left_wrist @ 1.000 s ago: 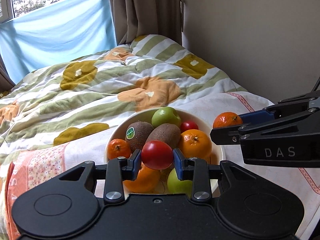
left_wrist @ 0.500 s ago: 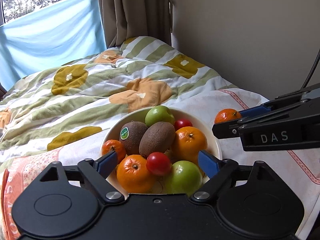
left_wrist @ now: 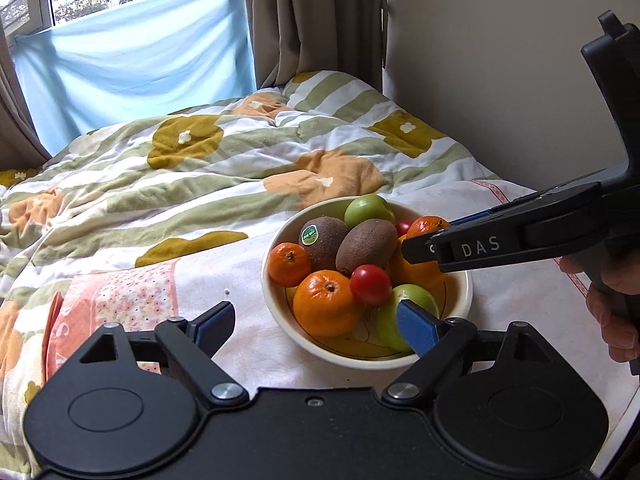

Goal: Organize fruits
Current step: 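Open the left tool on the tomato while the right tool releases the tangerine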

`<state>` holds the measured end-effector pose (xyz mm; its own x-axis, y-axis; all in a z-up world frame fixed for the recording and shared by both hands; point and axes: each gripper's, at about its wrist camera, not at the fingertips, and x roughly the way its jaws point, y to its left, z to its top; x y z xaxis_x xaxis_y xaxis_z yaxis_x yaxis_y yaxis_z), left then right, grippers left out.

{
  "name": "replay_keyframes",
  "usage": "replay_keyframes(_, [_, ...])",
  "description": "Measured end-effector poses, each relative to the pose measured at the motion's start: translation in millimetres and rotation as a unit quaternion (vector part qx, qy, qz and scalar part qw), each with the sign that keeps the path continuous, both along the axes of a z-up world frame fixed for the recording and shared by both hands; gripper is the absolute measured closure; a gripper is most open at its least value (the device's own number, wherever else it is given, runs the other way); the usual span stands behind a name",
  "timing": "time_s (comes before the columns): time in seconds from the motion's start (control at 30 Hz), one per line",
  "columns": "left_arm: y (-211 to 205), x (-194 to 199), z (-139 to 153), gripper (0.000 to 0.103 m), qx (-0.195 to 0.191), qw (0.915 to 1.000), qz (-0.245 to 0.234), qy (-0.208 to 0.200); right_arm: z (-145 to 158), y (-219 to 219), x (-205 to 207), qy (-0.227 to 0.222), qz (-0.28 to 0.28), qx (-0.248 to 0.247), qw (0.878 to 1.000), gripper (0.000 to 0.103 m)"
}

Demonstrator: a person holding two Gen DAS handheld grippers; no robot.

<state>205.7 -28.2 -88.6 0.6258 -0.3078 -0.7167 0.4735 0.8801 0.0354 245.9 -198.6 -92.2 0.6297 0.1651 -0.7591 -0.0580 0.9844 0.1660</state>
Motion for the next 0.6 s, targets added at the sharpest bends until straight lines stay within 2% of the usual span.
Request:
replay_keyframes(0.2, [10, 0, -2, 0.012, -0.001, 0.9998, 0.017, 0.004, -6, 5, 8, 0.004, -0.002, 0.002, 1.0, 0.047])
replay_keyframes(0.27, [11, 0, -3, 0.012, 0.0, 0.9998, 0.017, 0.004, -7, 5, 8, 0.003, -0.006, 0.005, 1.0, 0.028])
replay_keyframes(0.3, [12, 1, -3, 0.012, 0.0, 0.9999, 0.016, 0.003, -7, 5, 8, 0.003, -0.01, 0.005, 1.0, 0.004])
replay_keyframes(0.33, [13, 1, -3, 0.012, 0.001, 0.9999, 0.015, 0.002, -7, 5, 7, 0.0, -0.014, 0.006, 1.0, 0.0])
replay_keyframes(0.6, [16, 0, 3, 0.012, -0.01, 0.9999, 0.013, 0.001, 11, 4, -8, -0.017, -0.028, 0.005, 0.999, 0.0])
